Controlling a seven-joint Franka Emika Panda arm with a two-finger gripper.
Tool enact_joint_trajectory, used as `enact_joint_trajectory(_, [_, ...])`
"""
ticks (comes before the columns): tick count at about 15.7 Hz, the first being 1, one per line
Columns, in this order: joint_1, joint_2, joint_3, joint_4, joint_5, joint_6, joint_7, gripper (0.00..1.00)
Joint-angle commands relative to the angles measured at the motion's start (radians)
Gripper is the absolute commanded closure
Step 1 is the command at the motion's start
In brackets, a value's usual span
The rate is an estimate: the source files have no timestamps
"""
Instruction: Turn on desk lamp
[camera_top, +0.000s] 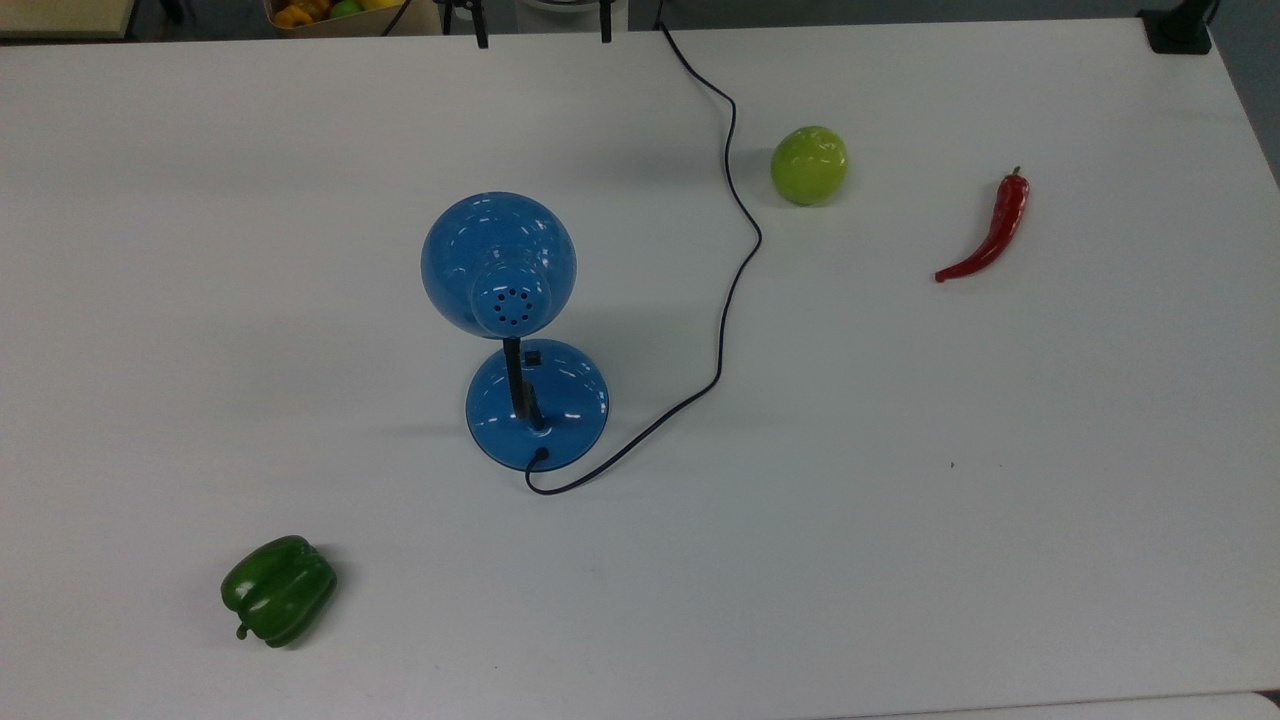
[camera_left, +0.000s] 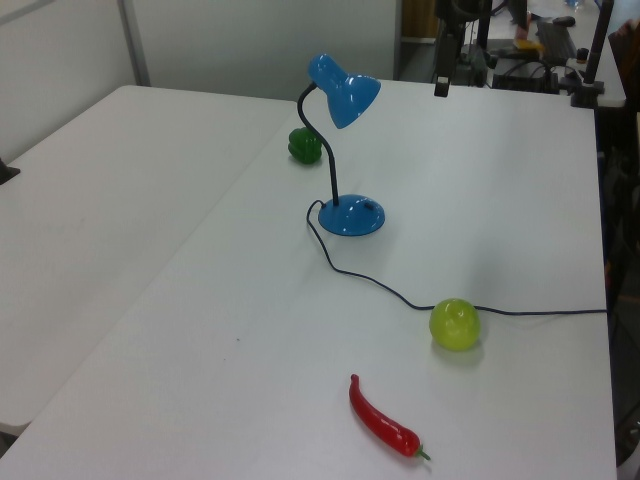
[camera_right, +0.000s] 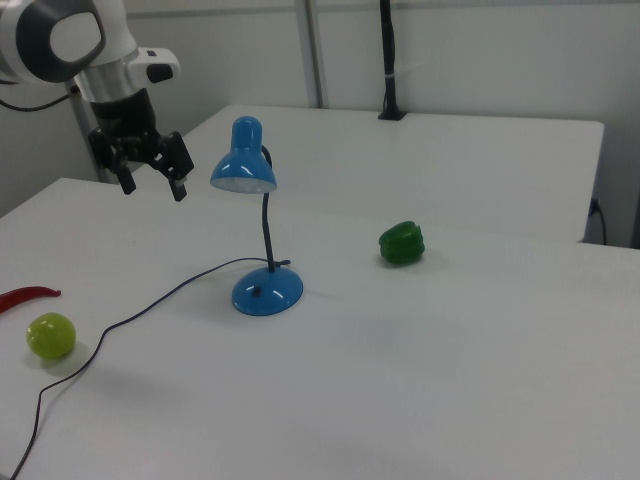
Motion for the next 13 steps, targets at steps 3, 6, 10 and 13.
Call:
enact_joint_trajectory(3, [0.009,0.002,-0.004,0.001,0.020,0.004,-0.010,0.00])
enact_joint_trajectory(6, [0.004,-0.003,-0.007,0.001,0.020,0.005,-0.015,0.00])
enact_joint_trajectory(10, [0.004,-0.006,-0.007,0.001,0.020,0.001,-0.018,0.00])
enact_joint_trajectory(13, [0.004,-0.012,-0.007,-0.012,0.020,-0.001,-0.021,0.00])
